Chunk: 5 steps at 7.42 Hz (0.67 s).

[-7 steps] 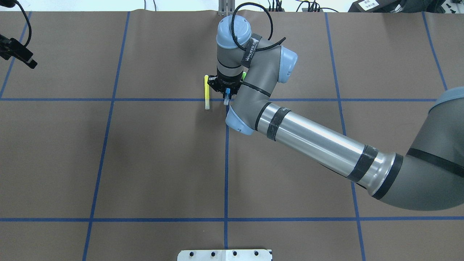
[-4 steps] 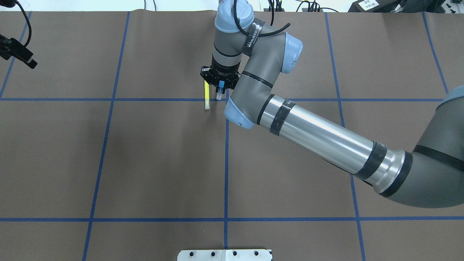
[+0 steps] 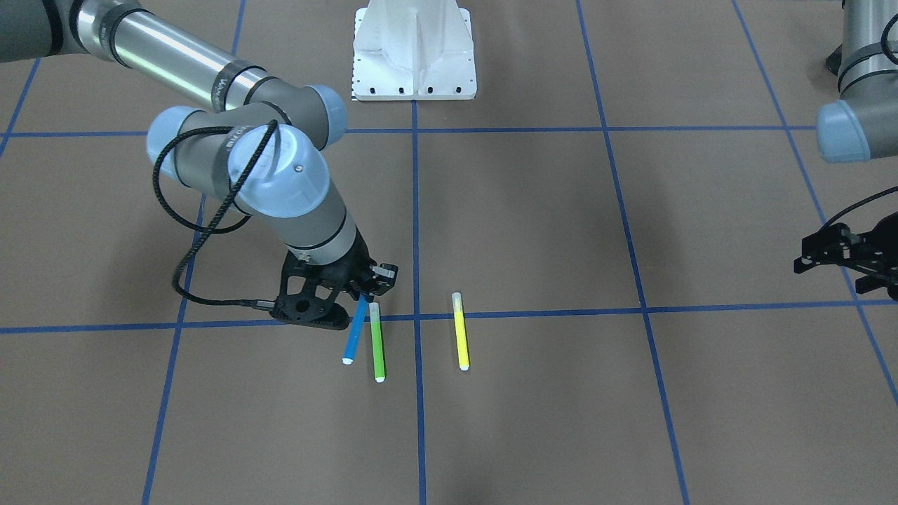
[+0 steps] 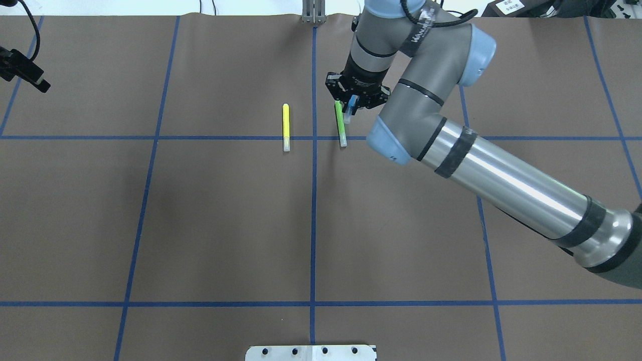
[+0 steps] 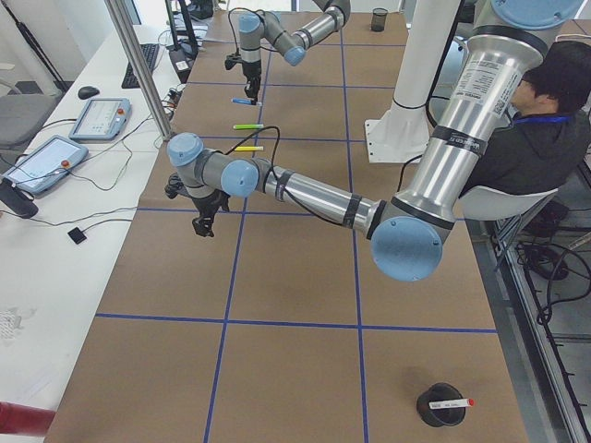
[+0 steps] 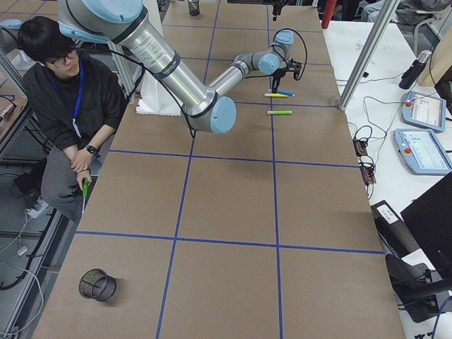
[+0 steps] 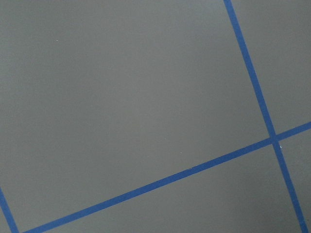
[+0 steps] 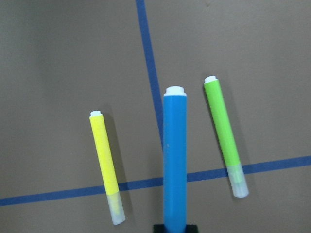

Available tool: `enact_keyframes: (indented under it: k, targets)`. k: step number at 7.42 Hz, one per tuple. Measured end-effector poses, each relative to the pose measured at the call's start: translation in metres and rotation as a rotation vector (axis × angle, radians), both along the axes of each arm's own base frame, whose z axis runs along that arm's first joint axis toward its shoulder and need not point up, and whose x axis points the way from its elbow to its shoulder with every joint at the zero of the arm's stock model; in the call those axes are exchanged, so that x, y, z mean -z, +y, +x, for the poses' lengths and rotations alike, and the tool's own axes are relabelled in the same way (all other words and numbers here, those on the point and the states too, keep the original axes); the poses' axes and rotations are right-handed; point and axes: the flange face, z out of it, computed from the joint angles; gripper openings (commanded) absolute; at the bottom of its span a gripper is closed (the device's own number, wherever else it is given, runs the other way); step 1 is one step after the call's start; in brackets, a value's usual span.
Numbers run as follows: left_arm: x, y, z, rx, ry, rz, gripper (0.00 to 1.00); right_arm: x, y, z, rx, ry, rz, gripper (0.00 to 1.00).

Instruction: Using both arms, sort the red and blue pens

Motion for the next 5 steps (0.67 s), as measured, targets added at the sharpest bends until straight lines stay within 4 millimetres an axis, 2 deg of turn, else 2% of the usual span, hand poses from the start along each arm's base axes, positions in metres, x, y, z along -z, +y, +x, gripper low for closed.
enact_keyframes:
  k: [3, 5]
  targets:
    - [0.012, 0.002, -0.004, 0.002, 0.025, 0.015, 1.0, -0.083, -0.001, 0.112, 0.047, 0.039, -0.01, 0.0]
    - [0.028, 0.005, -0.007, 0.003, 0.037, 0.046, 1.0, -0.126, 0.023, 0.196, 0.095, 0.079, 0.016, 0.0]
